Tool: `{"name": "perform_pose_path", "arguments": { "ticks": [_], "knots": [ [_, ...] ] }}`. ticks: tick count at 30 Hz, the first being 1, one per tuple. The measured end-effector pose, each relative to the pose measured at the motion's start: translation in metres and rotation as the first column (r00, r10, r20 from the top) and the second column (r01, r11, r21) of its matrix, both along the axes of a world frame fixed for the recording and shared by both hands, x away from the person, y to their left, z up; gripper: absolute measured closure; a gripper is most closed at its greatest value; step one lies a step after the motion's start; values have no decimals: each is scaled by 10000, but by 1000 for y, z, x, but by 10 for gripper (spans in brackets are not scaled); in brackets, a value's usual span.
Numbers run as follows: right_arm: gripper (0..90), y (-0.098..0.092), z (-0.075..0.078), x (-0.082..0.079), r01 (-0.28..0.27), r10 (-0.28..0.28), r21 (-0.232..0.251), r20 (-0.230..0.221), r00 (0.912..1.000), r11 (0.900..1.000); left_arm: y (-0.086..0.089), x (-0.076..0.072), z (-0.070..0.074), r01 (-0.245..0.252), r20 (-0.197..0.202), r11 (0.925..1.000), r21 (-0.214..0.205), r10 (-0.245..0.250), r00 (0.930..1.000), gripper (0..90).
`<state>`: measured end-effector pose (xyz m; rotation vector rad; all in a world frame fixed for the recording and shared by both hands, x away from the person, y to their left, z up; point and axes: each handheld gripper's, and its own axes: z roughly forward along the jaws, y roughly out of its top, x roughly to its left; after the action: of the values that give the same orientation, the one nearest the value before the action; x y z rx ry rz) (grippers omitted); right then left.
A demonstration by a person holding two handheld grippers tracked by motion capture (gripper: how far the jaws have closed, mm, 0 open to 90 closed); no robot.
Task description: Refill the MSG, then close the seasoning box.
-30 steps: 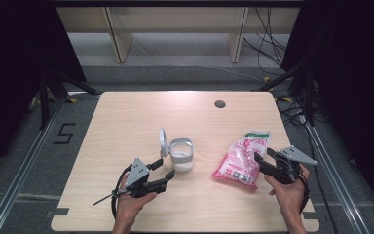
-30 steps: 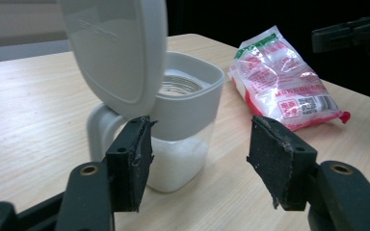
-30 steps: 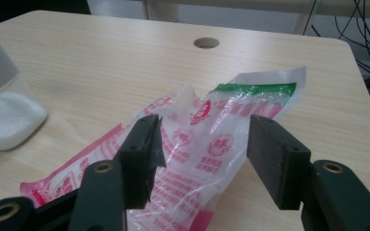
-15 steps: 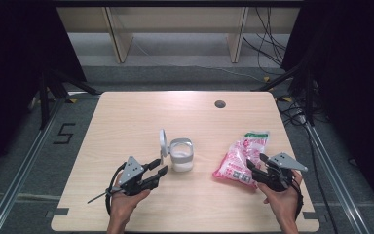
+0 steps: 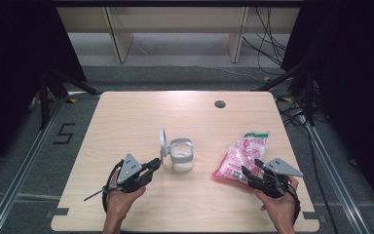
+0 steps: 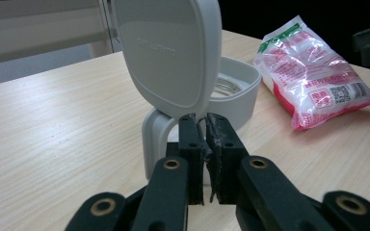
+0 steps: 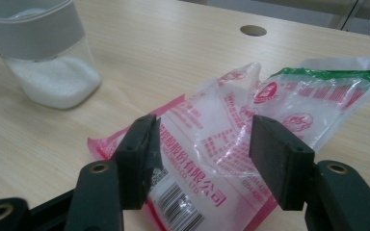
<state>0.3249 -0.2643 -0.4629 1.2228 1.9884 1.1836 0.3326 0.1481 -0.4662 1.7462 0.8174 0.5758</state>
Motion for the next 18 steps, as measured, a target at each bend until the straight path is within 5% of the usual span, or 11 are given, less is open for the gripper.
{"name": "perform_pose_path", "arguments": {
  "ticks": [2,4,18],
  "knots": [
    [443,3,0,-4,151,-147,102,-351,9993,9998,0,0,1,-8,16,10000,85,8,10000,862],
    [443,2,-1,-3,-139,139,-53,-34,9999,9999,1,1,1,-25,72,9999,112,25,10000,874],
    [444,7,-3,-11,-305,305,-12,-214,9993,9995,0,8,7,-135,92,9999,1,135,9999,892]
  ]
}}
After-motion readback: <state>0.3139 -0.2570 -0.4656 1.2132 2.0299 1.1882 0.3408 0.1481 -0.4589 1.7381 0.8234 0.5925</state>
